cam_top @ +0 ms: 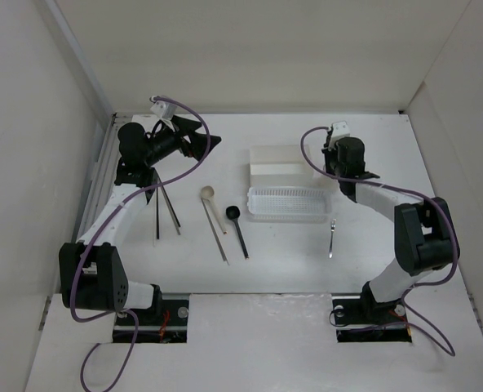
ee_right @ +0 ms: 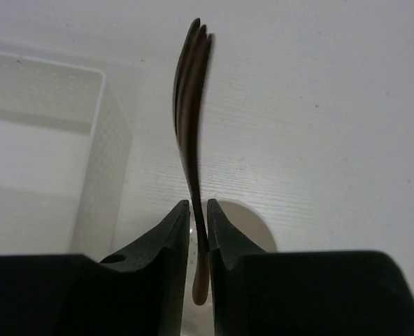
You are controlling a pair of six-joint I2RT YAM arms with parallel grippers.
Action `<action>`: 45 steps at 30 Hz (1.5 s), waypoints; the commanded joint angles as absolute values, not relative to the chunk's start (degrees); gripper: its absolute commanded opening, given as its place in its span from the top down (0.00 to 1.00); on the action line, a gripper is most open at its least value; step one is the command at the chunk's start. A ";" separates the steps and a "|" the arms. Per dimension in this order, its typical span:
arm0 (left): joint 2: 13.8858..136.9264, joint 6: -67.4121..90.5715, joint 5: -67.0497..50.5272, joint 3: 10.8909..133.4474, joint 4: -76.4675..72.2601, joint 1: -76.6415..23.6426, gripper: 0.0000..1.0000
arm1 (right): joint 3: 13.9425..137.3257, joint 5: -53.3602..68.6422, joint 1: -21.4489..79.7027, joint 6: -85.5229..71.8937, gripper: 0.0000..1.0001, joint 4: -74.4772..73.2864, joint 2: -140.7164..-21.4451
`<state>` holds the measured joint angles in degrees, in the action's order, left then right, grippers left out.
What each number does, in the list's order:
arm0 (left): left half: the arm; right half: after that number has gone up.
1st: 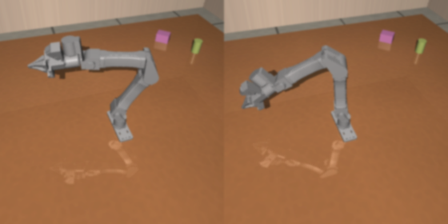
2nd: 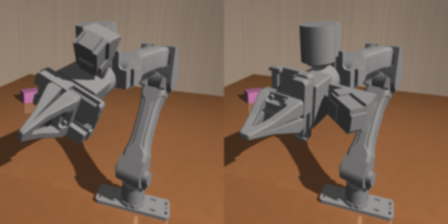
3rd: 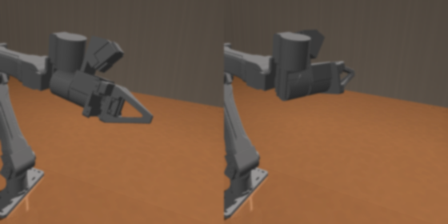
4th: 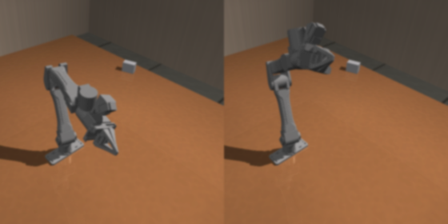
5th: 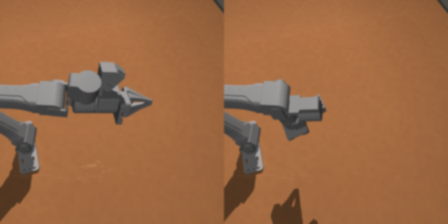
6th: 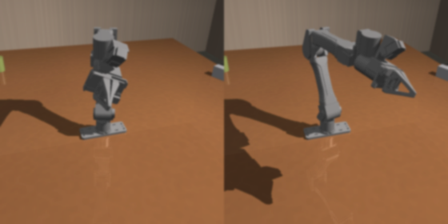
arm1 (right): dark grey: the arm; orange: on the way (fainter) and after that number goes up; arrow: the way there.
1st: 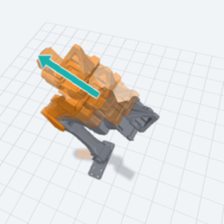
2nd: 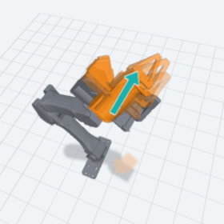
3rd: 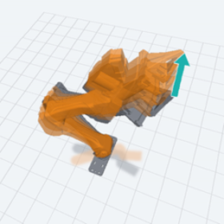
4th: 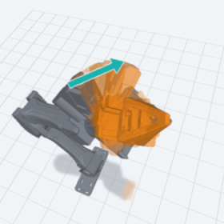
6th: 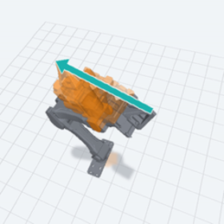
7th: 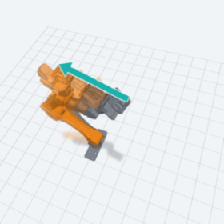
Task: Sort the eating utensils into containers
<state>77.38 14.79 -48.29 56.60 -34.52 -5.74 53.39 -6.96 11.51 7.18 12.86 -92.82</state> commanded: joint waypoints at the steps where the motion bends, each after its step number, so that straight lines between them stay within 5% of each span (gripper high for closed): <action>1: 75.85 13.97 -48.34 57.66 -37.71 -5.45 0.00 | 52.39 -6.94 10.63 5.54 0.77 16.26 -90.27; 4: 75.85 13.97 -48.34 57.66 -37.71 -5.45 0.00 | 52.38 -5.46 10.11 4.40 0.57 16.26 -90.26; 19: 75.32 13.45 -48.34 57.13 -37.71 -5.45 0.00 | 49.66 -7.02 8.97 -1.72 0.48 15.74 -80.62; 25: 74.79 13.45 -48.34 56.60 -37.71 -5.45 0.00 | 58.95 -2.91 3.09 -8.53 0.37 -3.48 -84.45; 35: 74.27 13.45 -47.81 55.02 -37.71 -5.45 0.00 | 65.12 4.13 0.09 -10.46 0.37 -14.50 -93.08; 45: 73.21 13.45 -47.29 54.49 -37.71 -5.45 0.00 | 67.06 3.60 -0.44 -11.69 0.64 -15.82 -99.14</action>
